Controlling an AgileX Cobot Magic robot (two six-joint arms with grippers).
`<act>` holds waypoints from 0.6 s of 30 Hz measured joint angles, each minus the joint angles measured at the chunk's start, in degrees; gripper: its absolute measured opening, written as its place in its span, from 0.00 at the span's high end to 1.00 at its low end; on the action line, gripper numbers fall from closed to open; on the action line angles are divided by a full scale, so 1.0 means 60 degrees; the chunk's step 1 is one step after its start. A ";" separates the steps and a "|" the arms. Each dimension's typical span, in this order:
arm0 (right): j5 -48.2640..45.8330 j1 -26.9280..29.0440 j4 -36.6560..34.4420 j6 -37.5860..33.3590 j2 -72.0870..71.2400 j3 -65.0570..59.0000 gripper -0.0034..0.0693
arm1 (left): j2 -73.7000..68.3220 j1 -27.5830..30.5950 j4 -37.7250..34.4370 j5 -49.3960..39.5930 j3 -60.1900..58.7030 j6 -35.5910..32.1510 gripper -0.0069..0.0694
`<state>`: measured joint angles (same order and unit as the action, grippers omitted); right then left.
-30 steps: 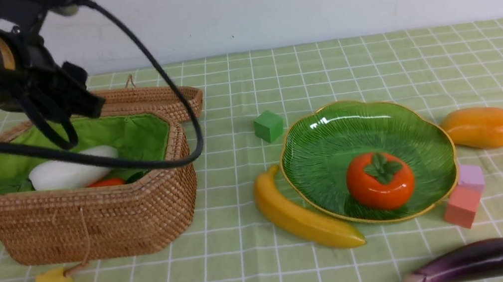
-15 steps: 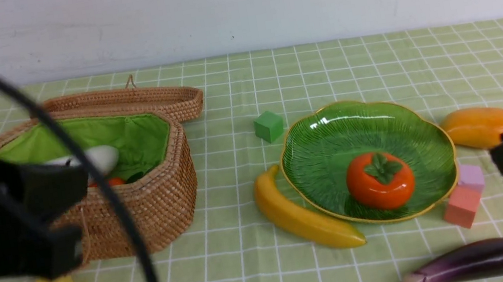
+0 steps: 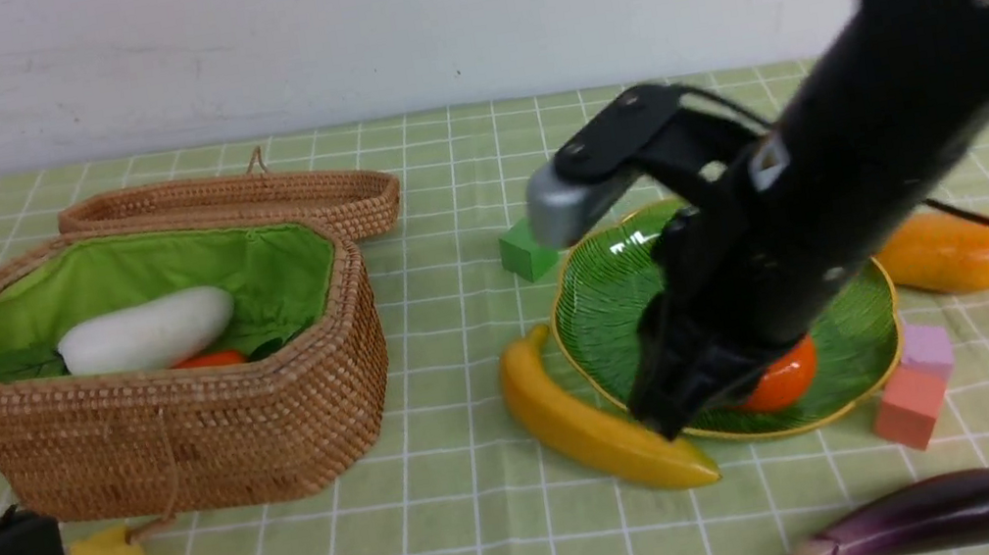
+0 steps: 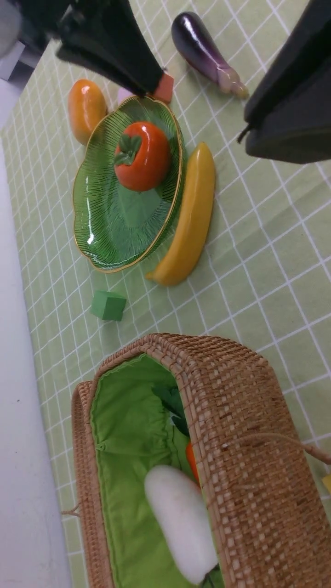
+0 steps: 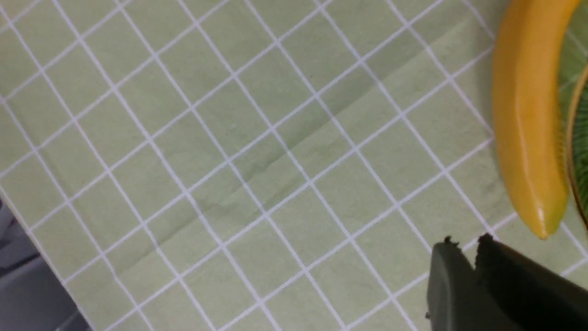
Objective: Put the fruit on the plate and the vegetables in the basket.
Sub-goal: Use the right arm to grab a banana and put it into the right plate
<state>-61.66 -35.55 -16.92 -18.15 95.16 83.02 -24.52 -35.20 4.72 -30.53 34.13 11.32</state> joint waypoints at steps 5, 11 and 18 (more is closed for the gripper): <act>-0.0312 -0.0149 0.0055 0.0466 0.1727 0.1434 0.62 | 0.0000 0.0000 0.0042 0.0030 -0.0043 0.0000 0.93; -0.0416 -0.0146 0.0356 0.0738 0.3509 0.3191 0.35 | 0.0000 0.0000 0.0042 0.0048 -0.0053 0.0000 0.93; -0.0013 -0.0165 0.1237 0.0838 0.4480 0.3732 0.29 | 0.0000 0.0000 0.0033 0.0425 -0.0053 0.0000 0.93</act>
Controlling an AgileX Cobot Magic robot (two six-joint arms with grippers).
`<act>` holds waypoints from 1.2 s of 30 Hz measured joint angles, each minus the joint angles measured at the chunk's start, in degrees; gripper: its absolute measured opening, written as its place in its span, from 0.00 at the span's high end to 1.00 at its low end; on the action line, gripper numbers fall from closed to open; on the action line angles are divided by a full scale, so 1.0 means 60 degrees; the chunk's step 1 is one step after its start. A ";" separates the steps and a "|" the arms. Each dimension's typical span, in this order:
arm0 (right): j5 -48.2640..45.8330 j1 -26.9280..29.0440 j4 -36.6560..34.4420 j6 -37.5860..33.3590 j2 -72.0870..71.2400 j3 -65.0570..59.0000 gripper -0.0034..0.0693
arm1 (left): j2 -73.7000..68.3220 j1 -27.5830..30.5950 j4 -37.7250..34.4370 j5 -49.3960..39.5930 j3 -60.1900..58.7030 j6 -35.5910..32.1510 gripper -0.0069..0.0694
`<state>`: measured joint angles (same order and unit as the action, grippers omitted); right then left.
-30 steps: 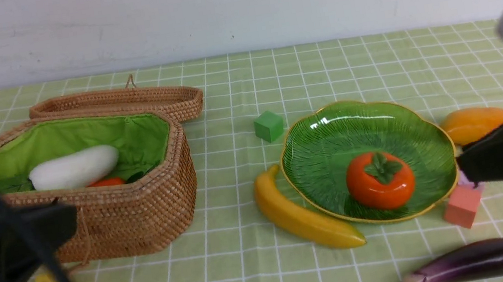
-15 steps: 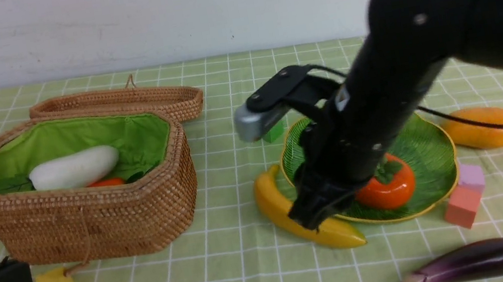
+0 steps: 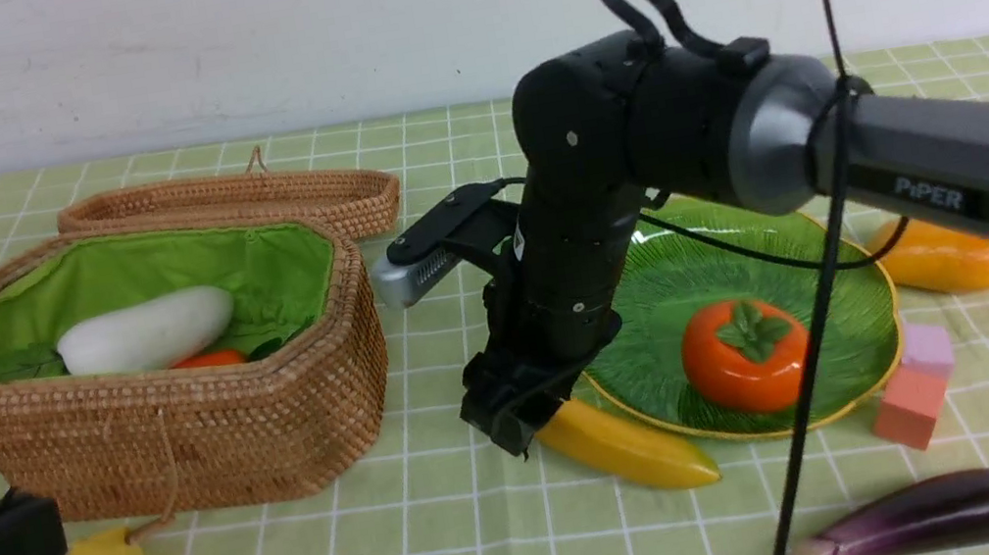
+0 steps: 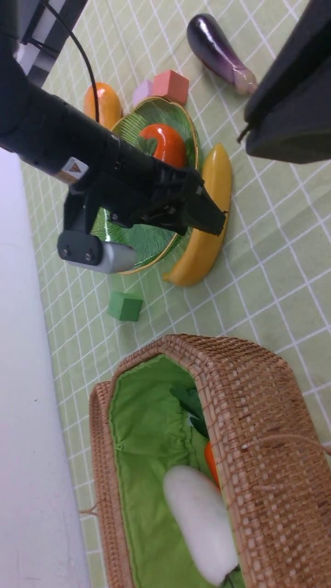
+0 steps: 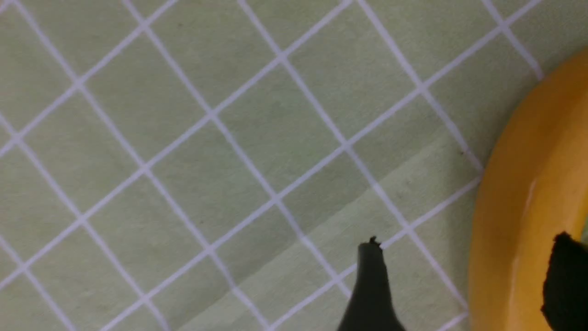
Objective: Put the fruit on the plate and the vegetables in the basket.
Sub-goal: Use the right arm to grab a banana and put it into the right plate
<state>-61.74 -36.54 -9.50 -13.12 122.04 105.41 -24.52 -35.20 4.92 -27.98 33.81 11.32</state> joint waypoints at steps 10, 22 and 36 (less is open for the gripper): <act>0.0563 0.0000 0.0379 0.0019 0.0392 0.0000 0.29 | 0.0000 0.0000 -0.0068 0.0496 0.0000 0.0000 0.93; 0.0842 0.0000 0.0718 0.0177 0.0429 0.0000 0.29 | 0.0000 0.0000 -0.0072 0.1926 0.0000 0.0000 0.93; 0.0932 0.0000 0.1157 0.0733 0.0878 0.0017 0.29 | 0.0000 0.0000 -0.0072 0.1859 0.0000 0.0000 0.93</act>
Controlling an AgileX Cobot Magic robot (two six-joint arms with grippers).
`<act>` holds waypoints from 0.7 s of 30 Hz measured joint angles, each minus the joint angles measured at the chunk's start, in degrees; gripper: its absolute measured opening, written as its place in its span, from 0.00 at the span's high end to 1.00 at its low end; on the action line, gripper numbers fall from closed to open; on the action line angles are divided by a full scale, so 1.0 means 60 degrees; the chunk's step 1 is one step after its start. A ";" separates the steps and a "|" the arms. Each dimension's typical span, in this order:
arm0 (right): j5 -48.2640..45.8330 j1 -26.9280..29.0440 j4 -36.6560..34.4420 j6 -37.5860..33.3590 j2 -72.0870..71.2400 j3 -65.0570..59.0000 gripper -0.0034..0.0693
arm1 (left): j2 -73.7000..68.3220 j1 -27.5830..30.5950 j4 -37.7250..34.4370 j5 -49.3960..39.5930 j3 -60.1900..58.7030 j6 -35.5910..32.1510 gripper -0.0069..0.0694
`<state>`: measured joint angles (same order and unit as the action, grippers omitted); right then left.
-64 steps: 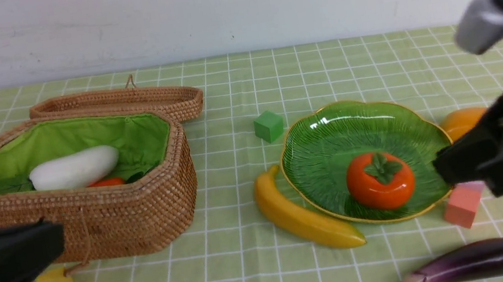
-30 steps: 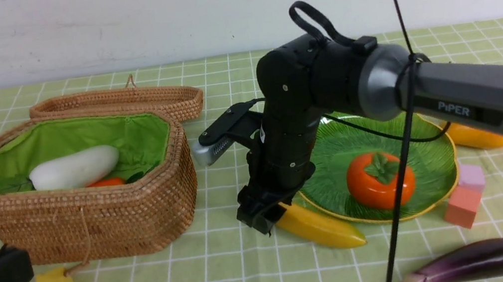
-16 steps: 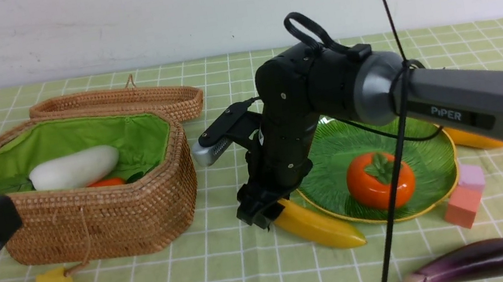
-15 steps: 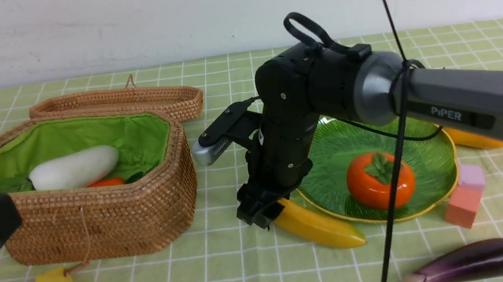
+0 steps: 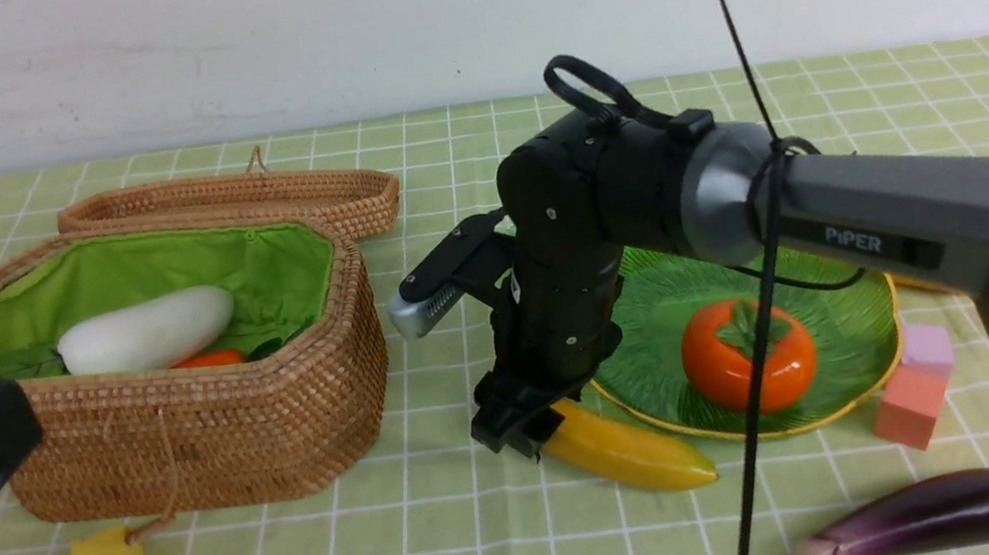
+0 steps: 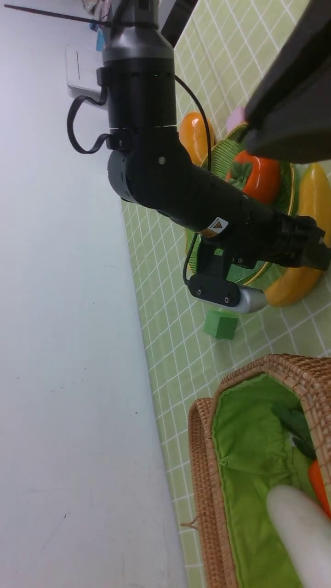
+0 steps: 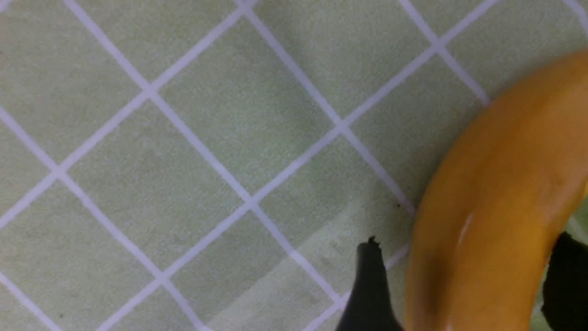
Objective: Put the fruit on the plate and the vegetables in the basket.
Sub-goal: Use the right arm to grab a banana and put it into the right plate
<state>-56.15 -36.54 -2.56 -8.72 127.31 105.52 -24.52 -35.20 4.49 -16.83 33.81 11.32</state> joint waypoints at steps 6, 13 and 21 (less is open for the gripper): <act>0.0000 0.0000 -0.0008 0.0019 0.0186 0.0006 0.29 | 0.0000 0.0000 0.0000 -0.0051 0.0000 -0.0008 0.93; -0.0119 0.0000 -0.0031 0.0019 0.0284 0.0061 0.31 | 0.0000 0.0000 0.0000 -0.0101 0.0000 -0.0008 0.93; -0.0359 0.0000 -0.0136 0.0027 0.0382 0.0076 0.46 | 0.0000 0.0000 0.0000 -0.0101 0.0000 -0.0145 0.93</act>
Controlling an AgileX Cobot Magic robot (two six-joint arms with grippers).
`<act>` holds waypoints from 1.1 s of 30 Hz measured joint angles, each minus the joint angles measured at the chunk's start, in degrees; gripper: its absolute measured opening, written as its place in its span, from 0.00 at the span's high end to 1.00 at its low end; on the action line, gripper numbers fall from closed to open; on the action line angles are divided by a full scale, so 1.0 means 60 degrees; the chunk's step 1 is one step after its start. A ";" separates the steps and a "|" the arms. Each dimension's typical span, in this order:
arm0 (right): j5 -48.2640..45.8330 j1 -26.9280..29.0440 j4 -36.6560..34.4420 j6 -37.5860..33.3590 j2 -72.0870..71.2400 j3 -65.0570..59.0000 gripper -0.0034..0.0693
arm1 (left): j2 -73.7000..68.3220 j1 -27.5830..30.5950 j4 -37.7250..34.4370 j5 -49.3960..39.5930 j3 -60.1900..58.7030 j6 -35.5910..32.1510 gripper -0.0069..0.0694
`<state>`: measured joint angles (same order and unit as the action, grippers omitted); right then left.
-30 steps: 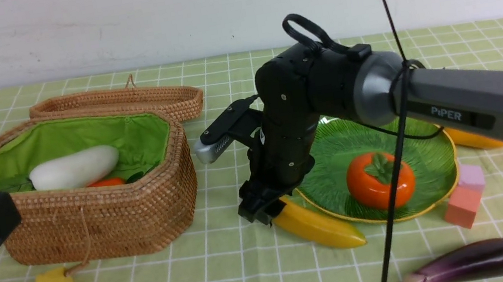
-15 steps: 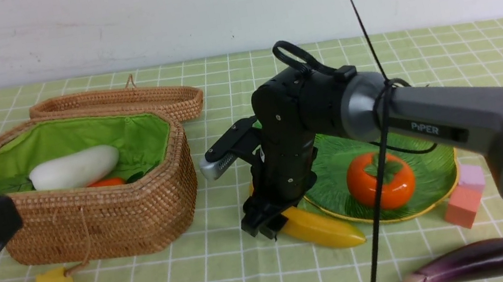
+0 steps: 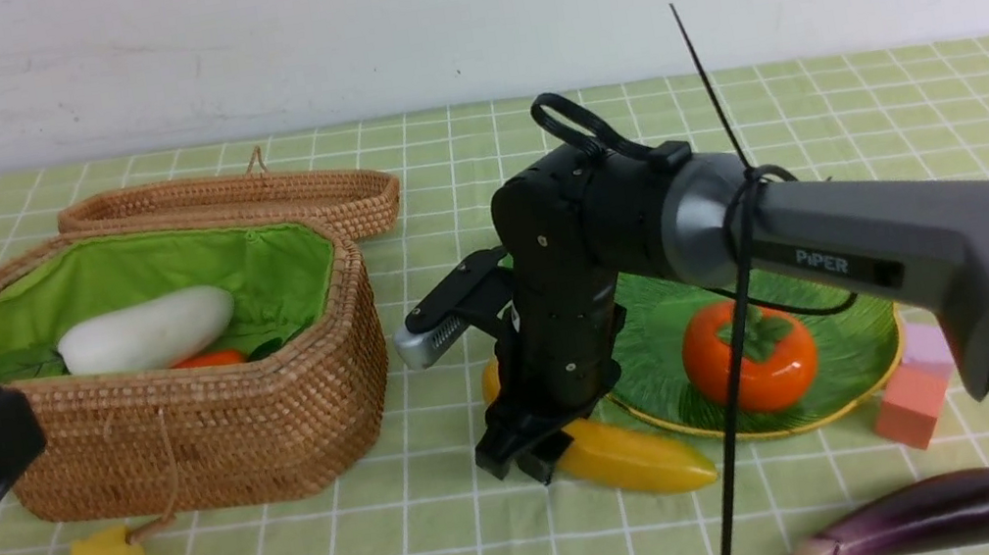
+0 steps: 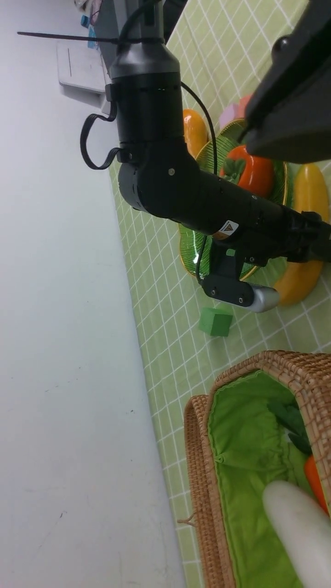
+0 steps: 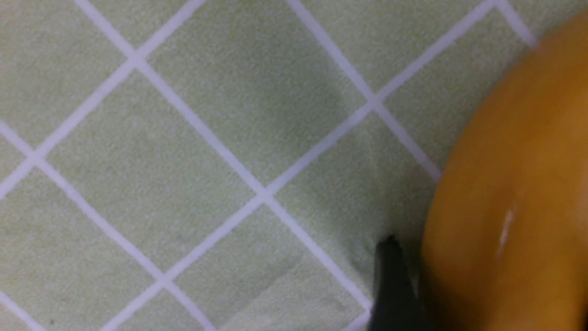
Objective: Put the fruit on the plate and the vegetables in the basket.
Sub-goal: Use the right arm to grab a banana and put it into the right plate
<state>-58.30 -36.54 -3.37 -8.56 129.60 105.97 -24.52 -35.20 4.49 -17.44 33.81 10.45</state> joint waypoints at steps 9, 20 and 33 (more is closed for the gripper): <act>-0.0057 0.0000 -0.0019 0.0000 0.0000 0.0011 0.52 | 0.0000 0.0000 0.0000 -0.0213 0.0000 -0.0038 0.93; -0.0952 0.0009 -0.0744 0.0000 0.0018 0.0493 0.52 | 0.0000 0.0000 0.0000 -0.1861 0.0000 -0.0038 0.93; -0.2064 0.0057 -0.1037 0.0000 -0.2088 0.1687 0.52 | 0.0000 0.0000 0.0000 -0.1925 0.0000 -0.0096 0.93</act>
<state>-70.69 -36.20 -9.60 -8.56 117.08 116.09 -24.52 -35.20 4.49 -28.99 33.81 9.87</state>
